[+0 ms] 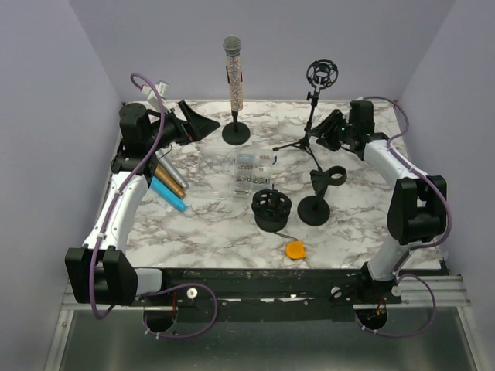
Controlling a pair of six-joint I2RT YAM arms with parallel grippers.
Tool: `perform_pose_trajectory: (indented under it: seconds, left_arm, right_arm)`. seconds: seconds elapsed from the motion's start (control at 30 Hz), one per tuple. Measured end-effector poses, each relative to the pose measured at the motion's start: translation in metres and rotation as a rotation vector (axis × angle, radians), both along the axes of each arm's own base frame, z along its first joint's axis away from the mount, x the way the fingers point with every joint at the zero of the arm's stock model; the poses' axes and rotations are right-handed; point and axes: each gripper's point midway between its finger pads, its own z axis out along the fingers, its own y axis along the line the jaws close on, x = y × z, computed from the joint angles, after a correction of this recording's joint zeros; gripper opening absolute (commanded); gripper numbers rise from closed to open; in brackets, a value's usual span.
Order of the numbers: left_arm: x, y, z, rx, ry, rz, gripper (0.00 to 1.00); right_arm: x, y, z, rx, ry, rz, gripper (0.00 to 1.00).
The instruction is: Remove the microphone from the stand
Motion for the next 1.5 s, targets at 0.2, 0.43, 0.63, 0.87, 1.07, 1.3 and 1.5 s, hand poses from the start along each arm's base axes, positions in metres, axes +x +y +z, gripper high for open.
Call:
perform_pose_trajectory:
  seconds: [0.2, 0.43, 0.63, 0.87, 1.07, 1.3, 1.5]
  left_arm:
    - [0.000, 0.000, 0.000, -0.003, 0.003, -0.001, 0.93]
    - [0.000, -0.001, -0.001, -0.006, 0.008, -0.003, 0.93]
    - [0.001, 0.000, -0.002, -0.006, 0.011, -0.002, 0.93]
    - [0.001, -0.001, -0.002, -0.009, 0.015, -0.003, 0.93]
    - [0.001, -0.001, -0.002, -0.009, 0.010, -0.006, 0.93]
    - [0.001, -0.001, -0.002, -0.009, 0.011, -0.008, 0.93]
    - [0.001, -0.001, -0.002, -0.009, 0.012, -0.008, 0.93]
  right_arm:
    - [-0.002, -0.001, -0.010, 0.181, -0.020, -0.020, 0.51]
    - [0.012, 0.015, 0.018, 0.359, -0.118, 0.026, 0.51]
    - [0.017, 0.019, 0.014, 0.407, -0.109, 0.029, 0.50]
    - [0.020, 0.018, 0.003, 0.406, -0.082, 0.016, 0.47]
    - [0.027, 0.017, 0.000, 0.396, -0.073, 0.005, 0.42]
    - [0.035, 0.014, -0.003, 0.367, -0.060, -0.010, 0.17]
    - [0.036, 0.010, -0.006, 0.325, -0.041, -0.029, 0.14]
